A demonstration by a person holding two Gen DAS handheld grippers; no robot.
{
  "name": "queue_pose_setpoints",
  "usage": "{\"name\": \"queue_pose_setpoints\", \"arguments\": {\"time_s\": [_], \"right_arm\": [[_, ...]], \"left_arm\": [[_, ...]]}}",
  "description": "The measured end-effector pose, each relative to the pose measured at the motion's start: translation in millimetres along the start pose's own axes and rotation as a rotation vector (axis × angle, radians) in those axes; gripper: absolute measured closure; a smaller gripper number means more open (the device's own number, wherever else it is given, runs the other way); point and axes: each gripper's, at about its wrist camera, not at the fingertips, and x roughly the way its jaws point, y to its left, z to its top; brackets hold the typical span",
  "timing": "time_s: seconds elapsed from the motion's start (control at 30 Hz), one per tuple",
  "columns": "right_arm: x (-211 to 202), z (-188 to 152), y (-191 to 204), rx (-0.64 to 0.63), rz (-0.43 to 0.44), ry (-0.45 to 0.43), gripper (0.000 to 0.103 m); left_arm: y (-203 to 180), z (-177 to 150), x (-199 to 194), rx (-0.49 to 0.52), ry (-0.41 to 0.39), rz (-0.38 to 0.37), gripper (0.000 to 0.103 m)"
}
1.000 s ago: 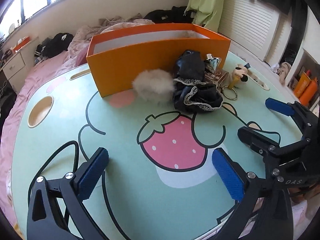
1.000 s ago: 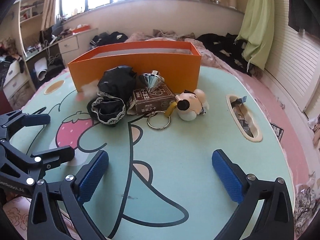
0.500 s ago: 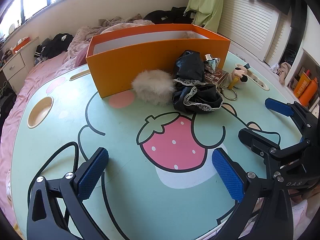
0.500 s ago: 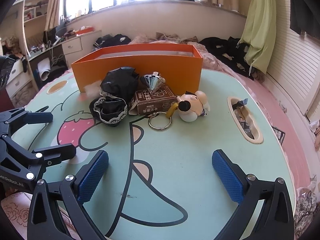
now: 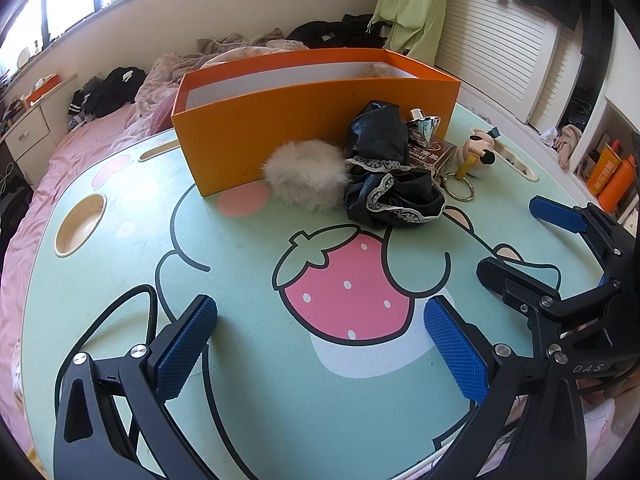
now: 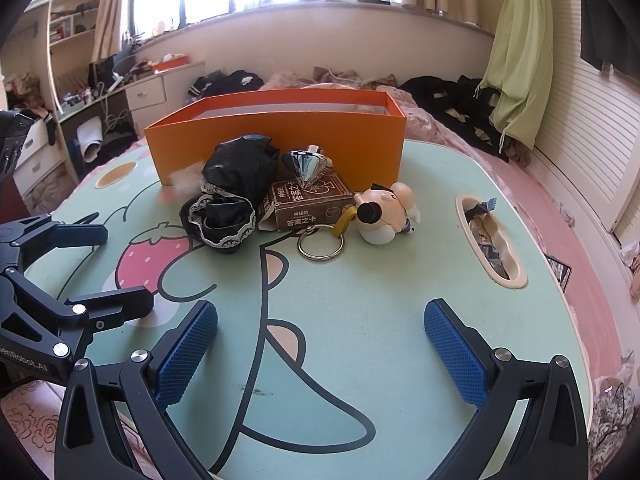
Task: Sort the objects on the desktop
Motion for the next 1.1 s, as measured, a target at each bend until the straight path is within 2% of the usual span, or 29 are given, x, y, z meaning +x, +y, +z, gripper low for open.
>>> {"name": "queue_pose_setpoints", "arguments": {"time_s": [1.1], "right_arm": [[0.1,-2.4,0.1,0.001,0.0,-0.002,0.0]], "left_arm": [[0.8,-3.1,-0.3,0.0,-0.003,-0.001,0.0]]}}
